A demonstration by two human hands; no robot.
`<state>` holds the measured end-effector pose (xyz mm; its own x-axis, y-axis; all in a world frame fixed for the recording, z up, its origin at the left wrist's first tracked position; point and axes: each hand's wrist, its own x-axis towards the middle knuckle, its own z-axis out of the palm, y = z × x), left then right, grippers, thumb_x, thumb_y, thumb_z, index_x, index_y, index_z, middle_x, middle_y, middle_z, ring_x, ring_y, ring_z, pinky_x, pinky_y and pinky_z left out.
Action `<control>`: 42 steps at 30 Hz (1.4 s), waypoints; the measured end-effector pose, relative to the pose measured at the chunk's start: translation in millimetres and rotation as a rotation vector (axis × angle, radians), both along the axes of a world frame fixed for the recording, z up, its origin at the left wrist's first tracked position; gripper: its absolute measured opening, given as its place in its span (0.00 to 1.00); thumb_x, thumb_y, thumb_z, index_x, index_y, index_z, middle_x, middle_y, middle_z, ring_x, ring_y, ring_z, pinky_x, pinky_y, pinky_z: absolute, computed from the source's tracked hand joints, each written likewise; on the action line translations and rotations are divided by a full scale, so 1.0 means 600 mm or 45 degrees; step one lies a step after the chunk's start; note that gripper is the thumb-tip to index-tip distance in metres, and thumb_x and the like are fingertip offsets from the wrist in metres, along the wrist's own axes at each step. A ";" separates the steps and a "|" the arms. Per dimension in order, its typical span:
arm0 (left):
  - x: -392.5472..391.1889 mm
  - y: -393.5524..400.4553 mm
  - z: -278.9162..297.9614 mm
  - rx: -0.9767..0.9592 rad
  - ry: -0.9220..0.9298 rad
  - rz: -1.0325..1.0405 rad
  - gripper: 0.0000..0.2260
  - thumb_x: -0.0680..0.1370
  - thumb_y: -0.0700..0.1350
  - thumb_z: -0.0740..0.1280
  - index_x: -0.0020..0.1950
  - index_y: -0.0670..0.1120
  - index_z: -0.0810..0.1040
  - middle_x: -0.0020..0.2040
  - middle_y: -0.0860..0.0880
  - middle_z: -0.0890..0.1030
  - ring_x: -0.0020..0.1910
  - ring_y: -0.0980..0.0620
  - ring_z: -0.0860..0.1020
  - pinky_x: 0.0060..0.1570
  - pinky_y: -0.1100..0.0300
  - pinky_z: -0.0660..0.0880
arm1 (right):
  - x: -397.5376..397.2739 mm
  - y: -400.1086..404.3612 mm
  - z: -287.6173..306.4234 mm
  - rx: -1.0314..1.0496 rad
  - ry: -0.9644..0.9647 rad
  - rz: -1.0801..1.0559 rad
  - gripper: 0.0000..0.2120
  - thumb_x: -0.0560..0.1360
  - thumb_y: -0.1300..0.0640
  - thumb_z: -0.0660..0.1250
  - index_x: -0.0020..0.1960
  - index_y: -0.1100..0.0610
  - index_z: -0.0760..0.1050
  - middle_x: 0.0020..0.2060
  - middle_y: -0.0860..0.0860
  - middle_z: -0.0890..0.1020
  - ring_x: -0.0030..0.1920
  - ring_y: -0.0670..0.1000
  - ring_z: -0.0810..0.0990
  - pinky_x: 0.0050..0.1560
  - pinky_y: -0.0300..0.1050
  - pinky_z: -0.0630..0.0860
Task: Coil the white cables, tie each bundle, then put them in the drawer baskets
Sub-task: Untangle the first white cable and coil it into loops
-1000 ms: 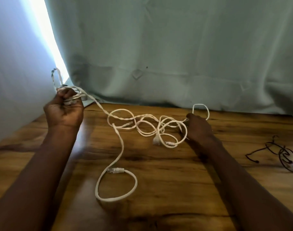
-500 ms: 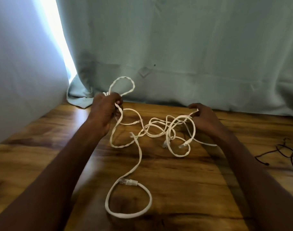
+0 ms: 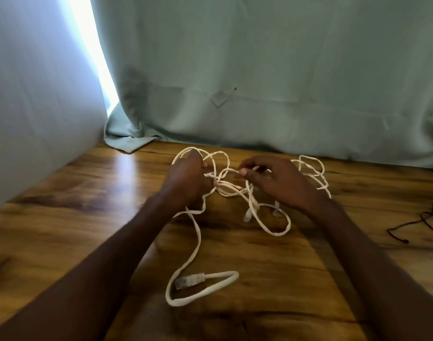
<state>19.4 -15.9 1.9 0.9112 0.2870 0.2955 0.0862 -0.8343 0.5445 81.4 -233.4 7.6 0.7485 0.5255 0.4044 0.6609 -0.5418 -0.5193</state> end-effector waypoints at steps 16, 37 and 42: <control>0.006 0.106 0.028 -0.745 -0.710 0.361 0.23 0.60 0.54 0.77 0.48 0.45 0.76 0.39 0.46 0.84 0.39 0.44 0.85 0.41 0.42 0.83 | 0.011 -0.020 -0.012 -0.028 0.203 -0.135 0.14 0.82 0.36 0.60 0.54 0.41 0.81 0.48 0.41 0.84 0.49 0.41 0.80 0.50 0.44 0.76; -0.029 0.062 0.091 -2.150 -0.721 -1.128 0.03 0.79 0.37 0.64 0.49 0.44 0.71 0.41 0.47 0.77 0.38 0.54 0.78 0.35 0.66 0.75 | -0.052 0.032 0.013 0.260 -0.557 0.041 0.23 0.73 0.61 0.67 0.68 0.52 0.78 0.66 0.47 0.79 0.66 0.50 0.74 0.66 0.56 0.73; -0.024 0.016 0.080 -2.293 -0.604 -1.207 0.10 0.86 0.38 0.52 0.49 0.44 0.69 0.41 0.48 0.75 0.36 0.55 0.76 0.36 0.67 0.74 | -0.123 0.119 -0.012 0.427 0.294 0.522 0.30 0.77 0.57 0.75 0.75 0.51 0.69 0.62 0.48 0.83 0.56 0.51 0.84 0.55 0.50 0.82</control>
